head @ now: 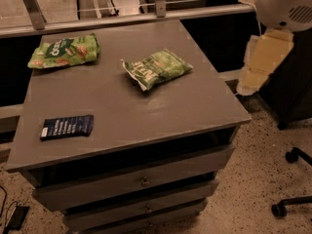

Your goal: Pick green jalapeno chip bag

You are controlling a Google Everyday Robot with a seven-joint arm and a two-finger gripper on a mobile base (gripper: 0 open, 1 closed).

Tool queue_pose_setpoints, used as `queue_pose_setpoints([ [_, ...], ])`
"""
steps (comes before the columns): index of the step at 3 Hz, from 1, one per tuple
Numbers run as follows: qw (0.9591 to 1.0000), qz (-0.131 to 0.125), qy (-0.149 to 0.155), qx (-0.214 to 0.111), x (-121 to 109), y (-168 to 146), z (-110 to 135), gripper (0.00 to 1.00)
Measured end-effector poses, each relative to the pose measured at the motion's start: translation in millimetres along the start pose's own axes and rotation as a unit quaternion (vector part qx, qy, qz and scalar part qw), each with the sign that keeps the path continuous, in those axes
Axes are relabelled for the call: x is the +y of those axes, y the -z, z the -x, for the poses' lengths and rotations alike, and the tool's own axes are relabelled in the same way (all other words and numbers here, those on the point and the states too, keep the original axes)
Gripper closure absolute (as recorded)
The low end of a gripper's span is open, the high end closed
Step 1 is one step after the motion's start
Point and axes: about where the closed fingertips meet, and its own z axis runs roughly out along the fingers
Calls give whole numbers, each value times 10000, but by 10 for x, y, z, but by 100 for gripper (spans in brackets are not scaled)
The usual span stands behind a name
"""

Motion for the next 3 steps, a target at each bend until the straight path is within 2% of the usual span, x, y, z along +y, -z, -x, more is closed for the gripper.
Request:
queue_pose_setpoints([
  [1,9992,82,303,-236,-403,-405,295,0],
  [2,9977,321,387,-462,-825,-990,528,0],
  [3,9937,637,329,-856,-1088,-1618,794,0],
])
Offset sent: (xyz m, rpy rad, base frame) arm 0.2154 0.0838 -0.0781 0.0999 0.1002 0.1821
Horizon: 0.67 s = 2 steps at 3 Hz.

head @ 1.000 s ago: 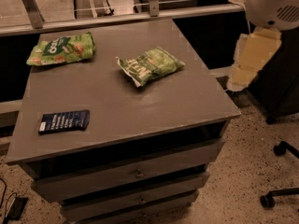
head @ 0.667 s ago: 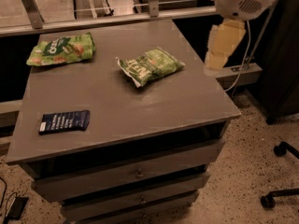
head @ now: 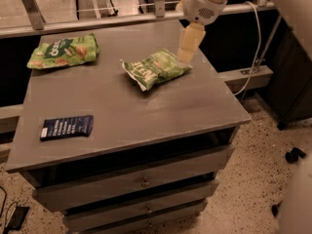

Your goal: Pick green jalapeno chip bag

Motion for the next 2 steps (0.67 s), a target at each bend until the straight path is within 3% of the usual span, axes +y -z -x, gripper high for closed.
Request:
queue_pose_setpoints([
  [1,9994,224,-83,-255,-149,-505,165,0],
  [2,9981,524,-145,-293,-110,-908,288,18],
])
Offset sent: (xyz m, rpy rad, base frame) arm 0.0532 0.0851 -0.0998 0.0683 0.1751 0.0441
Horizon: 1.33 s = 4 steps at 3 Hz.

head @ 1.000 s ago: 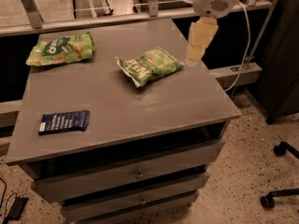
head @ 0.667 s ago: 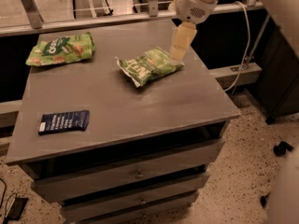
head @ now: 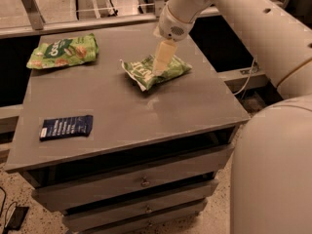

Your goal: Pick green jalapeno chip bag

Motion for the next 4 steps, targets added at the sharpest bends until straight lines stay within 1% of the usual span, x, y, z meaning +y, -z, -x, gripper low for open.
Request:
queue_pose_setpoints([
  [1,9991,350,-169,175,103,-292,44,41],
  [2,9971,609,-365,281,140,-493,18,64],
  [3,9965,670,-399,287,141,-506,25,88],
  [4,9965,671,-399,286,139,-501,27,100],
])
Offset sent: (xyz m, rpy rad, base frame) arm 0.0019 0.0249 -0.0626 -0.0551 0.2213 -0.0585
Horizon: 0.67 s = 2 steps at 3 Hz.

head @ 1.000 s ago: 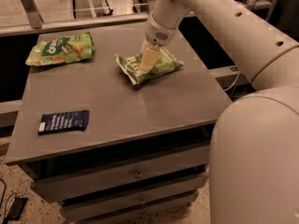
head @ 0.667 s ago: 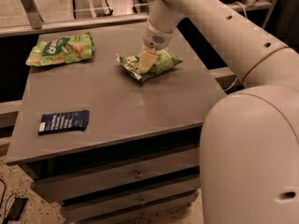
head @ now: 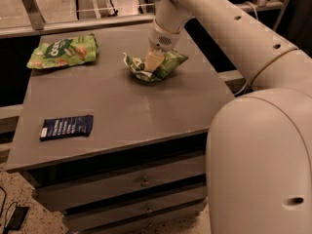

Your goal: Pick green jalapeno chip bag

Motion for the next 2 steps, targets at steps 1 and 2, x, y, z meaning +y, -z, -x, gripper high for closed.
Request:
queue_pose_setpoints([
  [1,10000,-2,1,-2,-1,12,4,100],
  [2,9970,-542,207,-522,-49,659,127,100],
])
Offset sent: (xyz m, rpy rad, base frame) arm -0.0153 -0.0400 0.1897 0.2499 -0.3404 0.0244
